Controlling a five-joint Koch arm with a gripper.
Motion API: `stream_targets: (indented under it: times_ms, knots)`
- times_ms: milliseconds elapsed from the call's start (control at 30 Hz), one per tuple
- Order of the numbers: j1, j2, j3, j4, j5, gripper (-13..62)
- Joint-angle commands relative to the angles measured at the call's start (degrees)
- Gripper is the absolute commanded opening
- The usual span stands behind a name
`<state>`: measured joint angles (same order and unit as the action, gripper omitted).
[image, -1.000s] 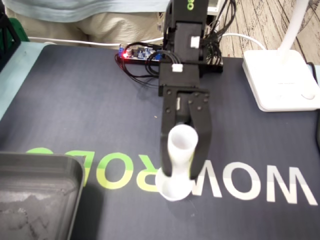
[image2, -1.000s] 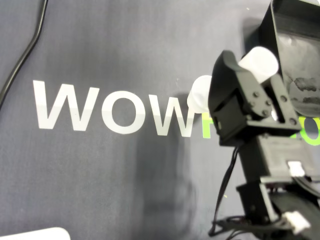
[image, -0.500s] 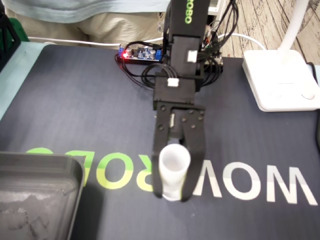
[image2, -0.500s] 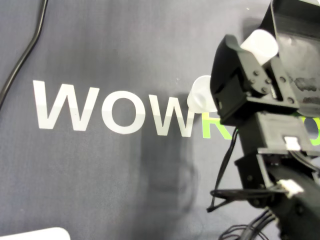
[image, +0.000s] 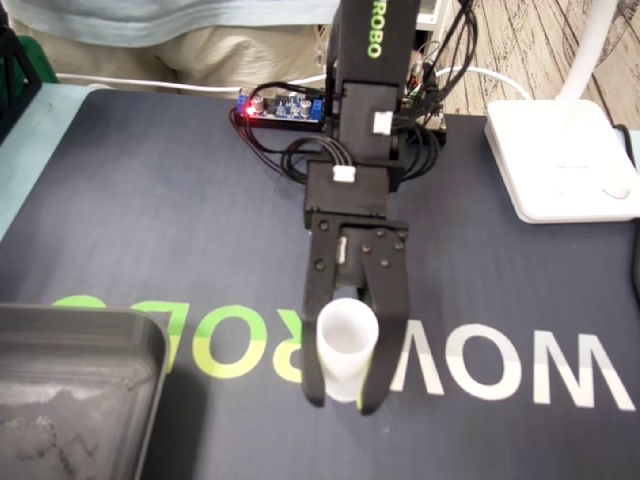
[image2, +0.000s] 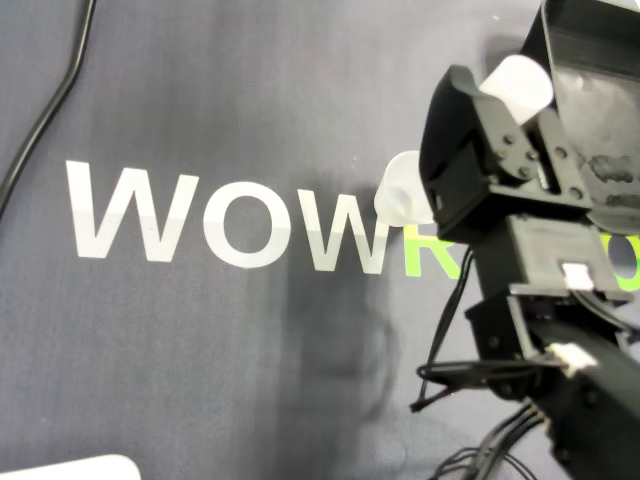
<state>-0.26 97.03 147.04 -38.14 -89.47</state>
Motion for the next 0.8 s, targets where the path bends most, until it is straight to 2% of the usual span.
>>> stream_targets:
  times_ms: [0, 567, 767]
  knots:
    - [-0.70, 0.09, -0.79, -5.19, -0.62, 4.4]
    - [-0.88, -1.14, 2.55, -6.33, -0.26, 5.0]
    - [-0.79, -5.36, 3.34, -14.50, 0.35, 15.0]
